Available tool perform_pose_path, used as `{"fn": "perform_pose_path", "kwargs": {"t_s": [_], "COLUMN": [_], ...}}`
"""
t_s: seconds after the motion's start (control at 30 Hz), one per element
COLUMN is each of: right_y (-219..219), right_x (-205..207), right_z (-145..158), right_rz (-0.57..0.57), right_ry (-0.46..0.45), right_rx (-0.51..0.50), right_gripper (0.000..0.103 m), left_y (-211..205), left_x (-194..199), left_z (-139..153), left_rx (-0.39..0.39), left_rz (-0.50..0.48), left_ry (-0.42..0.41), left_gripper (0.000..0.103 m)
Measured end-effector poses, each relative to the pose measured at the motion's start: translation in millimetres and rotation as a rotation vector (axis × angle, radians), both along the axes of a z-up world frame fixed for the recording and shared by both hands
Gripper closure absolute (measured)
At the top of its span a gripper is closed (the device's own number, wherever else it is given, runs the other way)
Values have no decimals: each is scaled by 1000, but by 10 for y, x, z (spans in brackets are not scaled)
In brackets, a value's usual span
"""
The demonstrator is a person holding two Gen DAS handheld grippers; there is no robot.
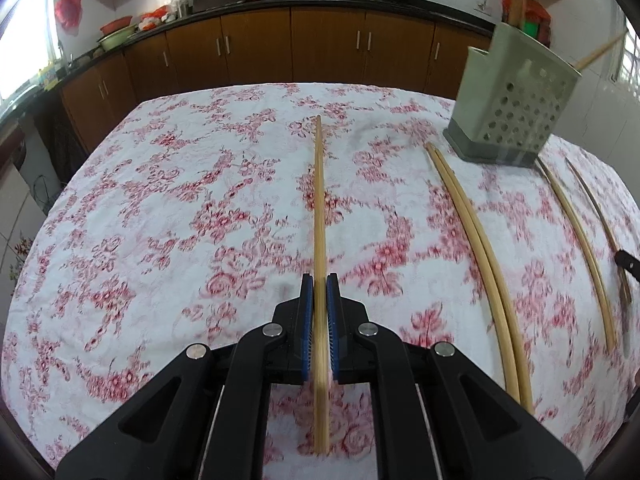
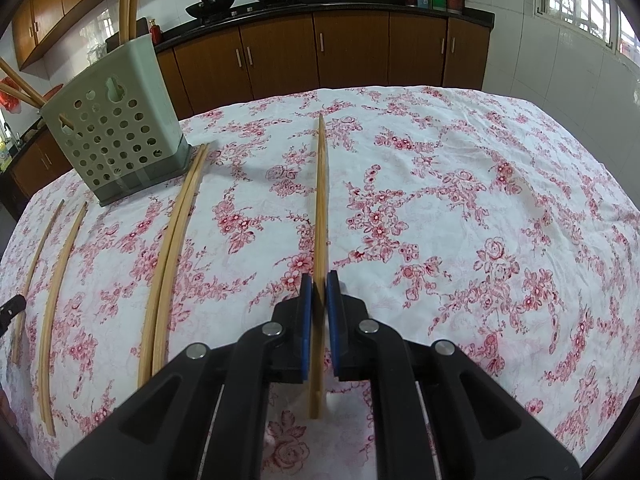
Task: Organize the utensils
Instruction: 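Hold the grasped chopsticks in both tools against the cloth, then lift the chopstick in the right tool while the left tool lifts its own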
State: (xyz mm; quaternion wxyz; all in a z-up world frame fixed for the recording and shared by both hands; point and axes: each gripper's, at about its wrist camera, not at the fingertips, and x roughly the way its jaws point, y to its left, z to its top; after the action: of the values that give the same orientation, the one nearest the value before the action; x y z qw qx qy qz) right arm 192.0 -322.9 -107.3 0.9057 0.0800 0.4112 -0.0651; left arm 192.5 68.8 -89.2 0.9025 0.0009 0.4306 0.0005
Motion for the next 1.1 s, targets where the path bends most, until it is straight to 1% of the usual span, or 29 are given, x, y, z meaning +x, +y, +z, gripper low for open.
{"fn": "perform_pose_path", "kwargs": {"t_s": [0.3, 0.4, 0.43, 0.47, 0.57, 0.73, 0.8, 0.87, 0.9, 0.97, 1.07, 1.1], "right_y": [-8, -5, -18, -34, -51, -42, -56, -56, -52, -50, -40, -38], "right_x": [-11, -12, -19, -45, -117, -204, -221, -224, -224, -247, -237, -251], "right_z": [1, 37, 61, 147, 438, 949, 1076, 1187, 1217, 1233, 1176, 1147], "right_rz": [-1, 1, -2, -9, -19, -19, -20, -17, -16, -13, -10, -9], "right_ry": [-1, 1, -8, -37, -129, -275, -312, -343, -351, -358, -341, -333], "right_rx": [11, 2, 4, 3, -24, -73, -73, -74, -75, -74, -66, -61], "right_gripper": [93, 95, 95, 95, 95, 95, 95, 95, 95, 95, 95, 95], "left_y": [-19, -27, -37, -32, 10, 98, 130, 154, 161, 159, 124, 117], "left_x": [-66, -67, -72, -78, -127, -200, -202, -182, -174, -167, -160, -177], "left_z": [3, 12, 34, 83, 384, 1068, 1277, 1386, 1421, 1380, 1113, 968], "left_rx": [16, 23, 26, 20, 4, -39, -61, -60, -52, -45, -42, -37], "left_rz": [1, -9, -14, -18, -23, -14, -12, -10, -9, -10, -28, -31], "left_ry": [0, 1, -2, -15, -108, -291, -339, -362, -367, -345, -263, -226], "left_gripper": [95, 95, 95, 95, 95, 97, 99, 99, 99, 99, 99, 98]}}
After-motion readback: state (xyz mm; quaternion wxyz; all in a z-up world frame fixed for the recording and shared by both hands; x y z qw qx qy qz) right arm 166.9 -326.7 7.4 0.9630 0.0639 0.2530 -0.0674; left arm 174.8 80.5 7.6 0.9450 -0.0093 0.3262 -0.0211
